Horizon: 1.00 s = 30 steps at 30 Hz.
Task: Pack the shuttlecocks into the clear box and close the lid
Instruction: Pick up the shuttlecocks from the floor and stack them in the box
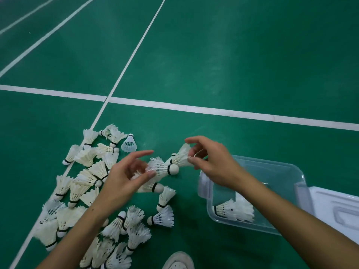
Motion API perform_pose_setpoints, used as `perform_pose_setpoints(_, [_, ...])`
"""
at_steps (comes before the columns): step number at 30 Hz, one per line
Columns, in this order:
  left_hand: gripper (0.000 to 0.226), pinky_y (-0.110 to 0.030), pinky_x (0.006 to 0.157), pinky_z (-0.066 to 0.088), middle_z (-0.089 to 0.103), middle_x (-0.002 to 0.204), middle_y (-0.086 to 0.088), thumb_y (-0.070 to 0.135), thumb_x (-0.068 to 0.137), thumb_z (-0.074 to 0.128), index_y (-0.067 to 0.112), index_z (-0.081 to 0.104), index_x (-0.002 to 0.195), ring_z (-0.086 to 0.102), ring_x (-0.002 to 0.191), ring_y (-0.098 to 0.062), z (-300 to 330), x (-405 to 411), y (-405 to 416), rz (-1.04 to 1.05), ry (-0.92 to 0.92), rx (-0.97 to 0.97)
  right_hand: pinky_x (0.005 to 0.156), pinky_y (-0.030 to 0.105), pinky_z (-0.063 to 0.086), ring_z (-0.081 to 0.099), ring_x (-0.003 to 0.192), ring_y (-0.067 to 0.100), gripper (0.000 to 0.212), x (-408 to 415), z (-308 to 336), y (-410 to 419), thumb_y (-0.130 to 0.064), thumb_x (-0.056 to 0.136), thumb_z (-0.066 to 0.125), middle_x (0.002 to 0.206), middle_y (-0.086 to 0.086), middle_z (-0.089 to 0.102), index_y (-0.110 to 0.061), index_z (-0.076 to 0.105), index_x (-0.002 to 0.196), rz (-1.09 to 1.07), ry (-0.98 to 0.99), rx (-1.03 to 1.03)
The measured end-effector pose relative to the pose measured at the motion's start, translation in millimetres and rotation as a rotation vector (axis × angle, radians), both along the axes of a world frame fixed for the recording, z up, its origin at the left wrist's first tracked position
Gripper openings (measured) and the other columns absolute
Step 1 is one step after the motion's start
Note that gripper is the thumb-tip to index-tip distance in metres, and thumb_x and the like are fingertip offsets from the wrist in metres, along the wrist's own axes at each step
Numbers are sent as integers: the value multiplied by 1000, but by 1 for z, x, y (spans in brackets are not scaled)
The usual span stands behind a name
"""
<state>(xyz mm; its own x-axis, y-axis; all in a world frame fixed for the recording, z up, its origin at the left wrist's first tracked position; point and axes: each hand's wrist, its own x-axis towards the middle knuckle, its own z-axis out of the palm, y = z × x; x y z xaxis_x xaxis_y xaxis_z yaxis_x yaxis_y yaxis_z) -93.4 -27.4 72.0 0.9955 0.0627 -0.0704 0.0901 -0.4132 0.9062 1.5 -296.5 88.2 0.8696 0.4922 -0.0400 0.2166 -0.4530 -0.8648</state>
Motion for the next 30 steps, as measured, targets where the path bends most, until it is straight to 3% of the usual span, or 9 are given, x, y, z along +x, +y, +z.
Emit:
perform_pose_setpoints(3, [55,-47,79,65,70,95,-3,24,83,83,39,66,133,71,87,-22,20,11,-31,-16,-38,-61,75,39,66,68,80,22,44,-7,16,-44,1,96,71,96,2,67,-13,62,137,-149,90,127])
perform_pose_setpoints(7, [53,-49,82,63,71,93,-8,18,83,83,33,68,132,71,87,-30,36,20,-76,-108,-58,-131,76,38,66,67,80,14,46,-24,24,-116,5,94,72,92,5,67,-12,64,136,-330,205,242])
perform_pose_setpoints(12, [52,-45,80,60,70,92,-11,13,84,83,32,69,131,68,85,-32,48,20,-113,-162,-60,-144,78,44,67,68,84,21,42,-49,-12,-174,8,93,71,89,5,67,-6,64,132,-509,321,206])
perform_pose_setpoints(16, [51,-39,77,60,69,93,-10,15,83,83,33,70,129,67,83,-28,47,23,-129,-134,-79,-139,80,47,66,69,86,21,44,-52,-61,-170,5,95,71,97,8,64,-5,60,135,-500,432,91])
perform_pose_setpoints(19, [50,-46,75,60,71,91,-7,15,83,85,32,72,127,67,82,-33,42,26,-139,-141,-74,-101,73,37,66,68,85,18,44,-44,-88,-153,0,96,72,101,5,65,-12,58,136,-490,463,26])
perform_pose_setpoints(23, [51,-40,70,61,74,88,-4,16,79,88,30,72,126,69,73,-21,37,31,-140,-141,-57,-64,67,28,56,66,85,13,51,-33,-115,-136,-6,96,73,100,0,67,-14,52,142,-420,487,-66])
perform_pose_setpoints(27, [51,-31,70,60,78,85,-6,12,75,89,22,71,121,72,73,-18,36,32,-137,-96,-23,-100,85,36,61,71,99,19,54,-30,-130,-127,-8,94,76,100,1,72,-13,53,142,-400,503,-114])
perform_pose_setpoints(30, [39,-24,66,59,78,84,-3,14,74,89,16,74,110,72,72,-13,35,32,-136,-102,-30,-51,78,33,62,73,97,21,52,-29,-132,-128,-7,94,77,100,1,73,-12,53,139,-433,536,-105])
